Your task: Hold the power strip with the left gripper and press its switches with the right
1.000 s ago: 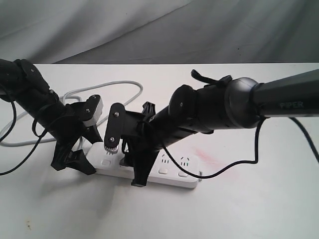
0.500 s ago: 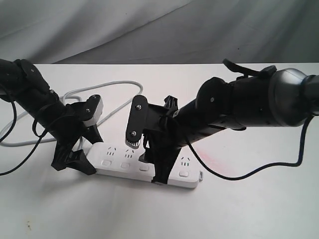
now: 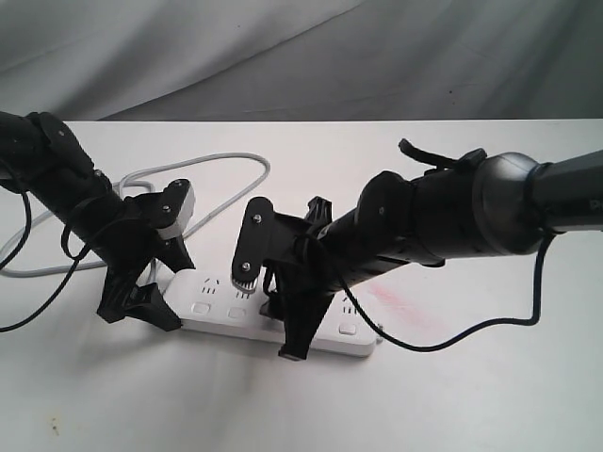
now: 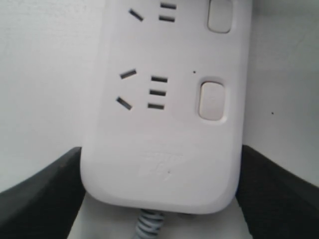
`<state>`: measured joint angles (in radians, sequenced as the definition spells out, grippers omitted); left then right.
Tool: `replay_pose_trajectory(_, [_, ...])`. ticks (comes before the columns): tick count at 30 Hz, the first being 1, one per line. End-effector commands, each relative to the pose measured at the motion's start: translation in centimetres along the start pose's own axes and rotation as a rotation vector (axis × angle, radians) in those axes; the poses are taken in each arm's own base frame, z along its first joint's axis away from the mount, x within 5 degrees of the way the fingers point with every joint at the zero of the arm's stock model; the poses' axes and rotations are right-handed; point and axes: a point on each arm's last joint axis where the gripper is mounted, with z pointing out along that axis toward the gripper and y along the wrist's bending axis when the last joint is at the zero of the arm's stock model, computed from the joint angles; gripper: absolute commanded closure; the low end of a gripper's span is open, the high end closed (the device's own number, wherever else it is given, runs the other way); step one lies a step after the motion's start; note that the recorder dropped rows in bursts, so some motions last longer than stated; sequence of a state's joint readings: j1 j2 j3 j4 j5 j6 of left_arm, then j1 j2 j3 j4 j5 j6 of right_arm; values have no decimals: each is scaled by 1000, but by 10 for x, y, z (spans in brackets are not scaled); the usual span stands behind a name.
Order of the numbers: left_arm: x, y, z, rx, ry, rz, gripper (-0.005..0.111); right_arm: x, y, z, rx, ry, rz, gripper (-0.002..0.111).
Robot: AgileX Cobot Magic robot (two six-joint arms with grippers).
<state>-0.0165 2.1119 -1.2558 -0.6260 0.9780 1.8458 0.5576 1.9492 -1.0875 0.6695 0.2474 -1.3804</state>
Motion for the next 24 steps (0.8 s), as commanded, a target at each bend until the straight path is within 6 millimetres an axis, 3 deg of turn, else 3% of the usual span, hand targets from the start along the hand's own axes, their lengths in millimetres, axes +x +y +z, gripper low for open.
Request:
replay_pose_trajectory(1, [-3,-1,0,16,-3,-3,54,4,3,7,-13,15,12,56])
replay_pose_trajectory(11, [-3,-1,0,16,-3,-3,54,6,5,9,-28,23,12,56])
replay_pose_trajectory(19, [-3,-1,0,16,-3,-3,54,19,16,28,-115,77,-25,56])
replay_pose_trajectory(24, [-3,-1,0,16,-3,-3,54,20,17,29,-123,81,-28,56])
